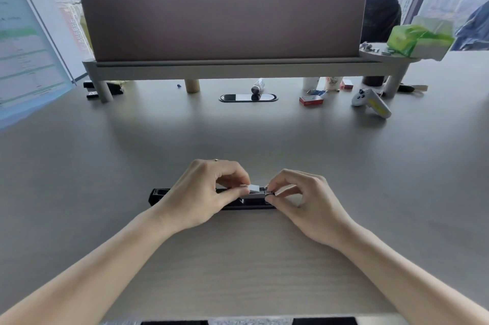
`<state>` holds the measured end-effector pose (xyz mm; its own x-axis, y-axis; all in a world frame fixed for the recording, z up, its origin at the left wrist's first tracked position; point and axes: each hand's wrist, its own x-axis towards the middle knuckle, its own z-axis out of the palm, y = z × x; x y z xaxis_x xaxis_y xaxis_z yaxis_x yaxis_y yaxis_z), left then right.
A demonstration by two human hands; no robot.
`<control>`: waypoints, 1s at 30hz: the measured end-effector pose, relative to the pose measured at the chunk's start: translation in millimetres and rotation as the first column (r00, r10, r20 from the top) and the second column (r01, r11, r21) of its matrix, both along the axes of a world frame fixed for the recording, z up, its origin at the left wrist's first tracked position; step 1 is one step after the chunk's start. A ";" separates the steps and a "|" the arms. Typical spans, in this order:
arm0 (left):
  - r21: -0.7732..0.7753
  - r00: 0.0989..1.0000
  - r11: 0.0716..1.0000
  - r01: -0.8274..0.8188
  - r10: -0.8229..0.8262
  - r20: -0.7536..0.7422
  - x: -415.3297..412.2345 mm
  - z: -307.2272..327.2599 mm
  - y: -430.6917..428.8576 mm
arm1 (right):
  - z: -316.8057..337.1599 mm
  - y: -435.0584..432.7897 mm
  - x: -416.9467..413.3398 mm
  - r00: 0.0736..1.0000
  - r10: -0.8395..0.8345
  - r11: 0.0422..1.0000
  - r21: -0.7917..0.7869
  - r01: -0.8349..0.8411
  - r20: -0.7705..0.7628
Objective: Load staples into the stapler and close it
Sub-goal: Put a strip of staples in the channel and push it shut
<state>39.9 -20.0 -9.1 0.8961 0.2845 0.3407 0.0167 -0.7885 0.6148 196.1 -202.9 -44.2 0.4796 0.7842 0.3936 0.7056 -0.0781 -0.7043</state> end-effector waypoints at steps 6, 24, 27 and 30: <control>-0.008 1.000 1.000 -0.002 0.002 0.013 0.8 -4.9 -0.2 | -2.2 -0.1 -0.6 1.000 0.014 1.000 0.019 -0.014 0.011; 0.099 0.997 0.993 -0.060 0.065 -0.049 -10.7 -12.7 10.3 | 3.6 -2.9 -3.3 1.000 -0.017 1.000 -0.021 0.017 -0.012; 0.125 0.997 0.991 -0.056 0.062 -0.051 -9.3 -15.9 8.0 | 2.4 -3.2 -2.7 0.999 -0.019 1.000 -0.023 0.019 -0.030; 0.138 0.998 0.990 -0.037 0.043 -0.042 -6.1 -15.7 3.5 | 1.9 -3.2 -2.2 0.999 -0.020 1.000 -0.020 0.019 -0.040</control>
<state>33.9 -16.6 -24.8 0.9002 0.2736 0.3389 0.0748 -0.8636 0.4985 193.9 -206.1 -42.3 0.5104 0.7817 0.3584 0.6747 -0.1056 -0.7305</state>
